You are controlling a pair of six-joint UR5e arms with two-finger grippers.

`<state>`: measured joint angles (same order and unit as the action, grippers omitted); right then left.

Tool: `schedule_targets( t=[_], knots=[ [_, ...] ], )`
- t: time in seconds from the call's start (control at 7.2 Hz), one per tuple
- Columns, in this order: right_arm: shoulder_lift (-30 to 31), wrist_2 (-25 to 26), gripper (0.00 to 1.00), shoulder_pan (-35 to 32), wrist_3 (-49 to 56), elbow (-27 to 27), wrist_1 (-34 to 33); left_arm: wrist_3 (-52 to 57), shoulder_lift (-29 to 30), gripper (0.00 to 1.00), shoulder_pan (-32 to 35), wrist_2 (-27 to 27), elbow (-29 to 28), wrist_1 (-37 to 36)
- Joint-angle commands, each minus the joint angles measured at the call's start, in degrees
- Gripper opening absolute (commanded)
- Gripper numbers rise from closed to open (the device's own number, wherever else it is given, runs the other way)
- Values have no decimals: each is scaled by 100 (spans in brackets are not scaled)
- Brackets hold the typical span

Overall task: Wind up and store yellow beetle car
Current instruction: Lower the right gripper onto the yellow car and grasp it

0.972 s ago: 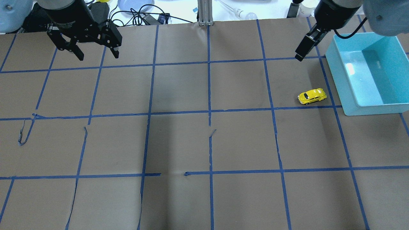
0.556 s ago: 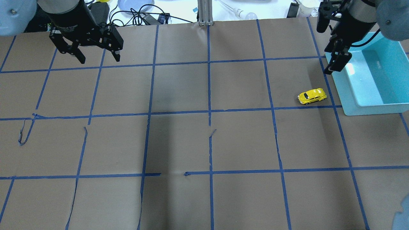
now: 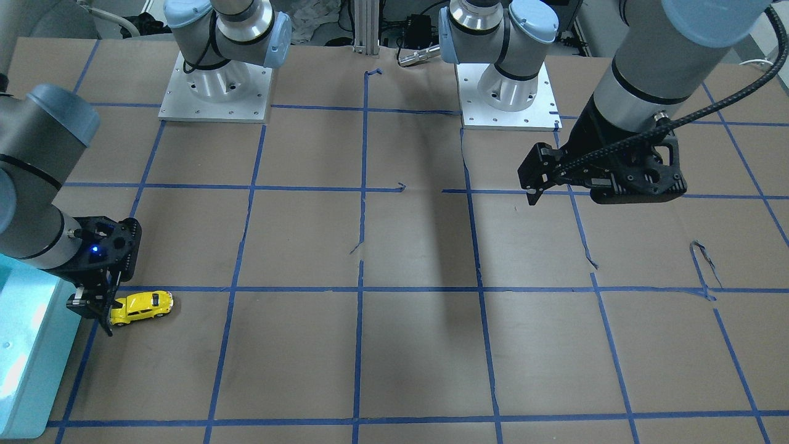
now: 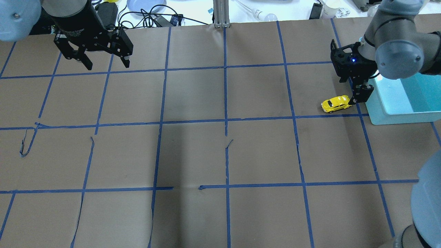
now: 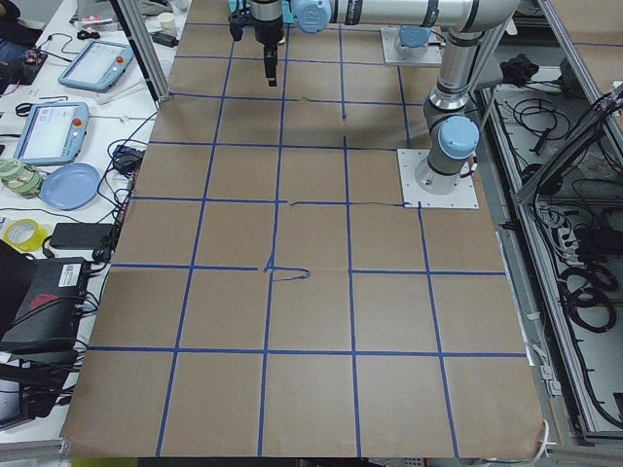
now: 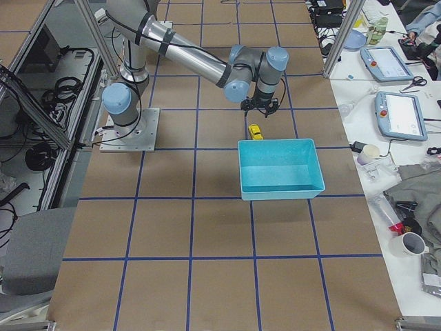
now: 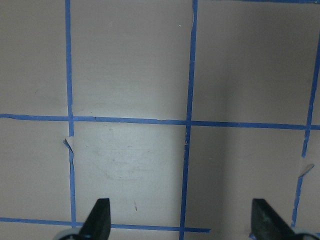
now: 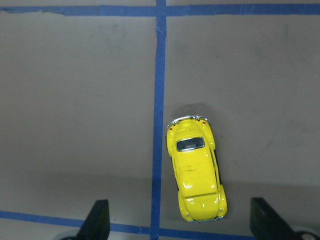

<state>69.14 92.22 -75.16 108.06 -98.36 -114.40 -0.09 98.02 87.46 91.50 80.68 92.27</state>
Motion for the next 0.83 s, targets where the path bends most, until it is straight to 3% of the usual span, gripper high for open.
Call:
schedule_targets(
  t=[0.0,0.69],
  knots=[
    [-156,147,100,2,277,-341,-530,0,-2,100,0,0,44,-51],
    [-489,32,100,46,241,-394,-1119,-9,-2,100,0,0,62,-148]
  ],
)
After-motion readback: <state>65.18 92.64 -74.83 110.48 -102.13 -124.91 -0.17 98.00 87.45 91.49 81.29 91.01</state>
